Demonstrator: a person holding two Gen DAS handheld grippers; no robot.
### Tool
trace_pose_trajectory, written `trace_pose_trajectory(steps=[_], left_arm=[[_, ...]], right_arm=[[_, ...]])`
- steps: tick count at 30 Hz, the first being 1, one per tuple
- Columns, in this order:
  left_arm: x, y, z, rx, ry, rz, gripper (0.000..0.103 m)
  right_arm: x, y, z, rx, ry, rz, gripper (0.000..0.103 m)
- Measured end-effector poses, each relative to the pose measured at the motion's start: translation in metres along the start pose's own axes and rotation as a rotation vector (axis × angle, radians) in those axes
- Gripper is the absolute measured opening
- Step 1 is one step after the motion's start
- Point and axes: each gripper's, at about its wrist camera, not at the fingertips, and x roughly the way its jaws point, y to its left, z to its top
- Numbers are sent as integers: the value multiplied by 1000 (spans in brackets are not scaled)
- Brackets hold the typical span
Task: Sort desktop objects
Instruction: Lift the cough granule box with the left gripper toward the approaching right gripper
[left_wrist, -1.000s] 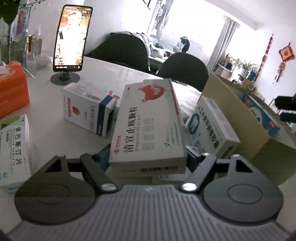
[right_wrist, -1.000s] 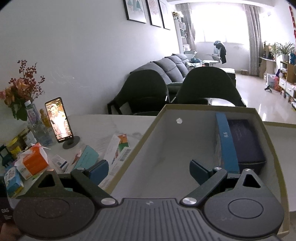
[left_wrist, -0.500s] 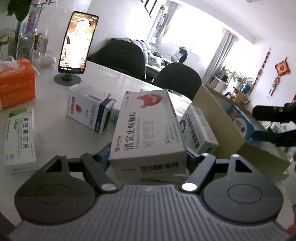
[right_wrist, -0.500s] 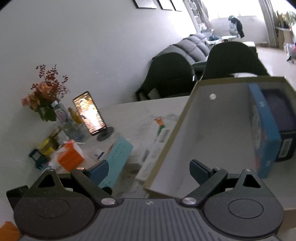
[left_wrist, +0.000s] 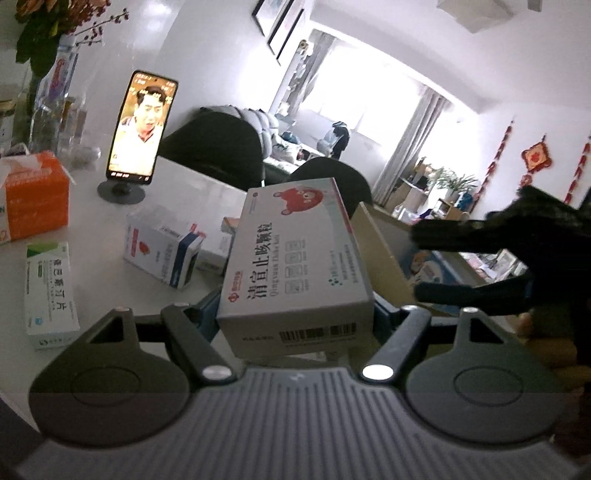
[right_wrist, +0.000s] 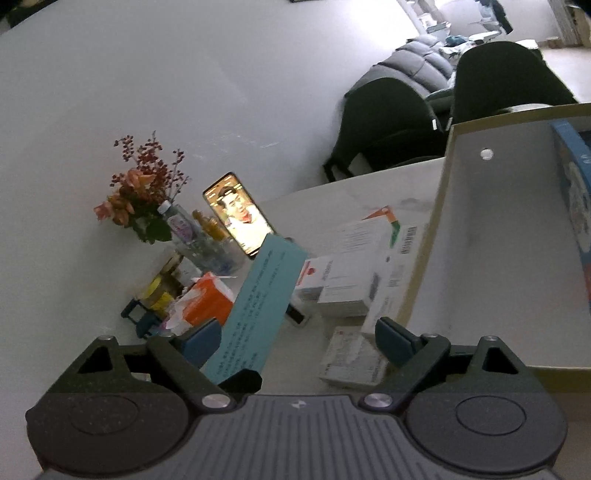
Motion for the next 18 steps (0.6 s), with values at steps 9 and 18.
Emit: trace_pose_trajectory(steps=[9, 18], left_arm=[[1, -12, 4, 21, -8, -66, 76], [6, -23, 7, 45, -16, -120, 75]], right_arm=[[2, 7, 7, 20, 17, 68, 88], [3, 5, 12, 69, 51, 110, 83]])
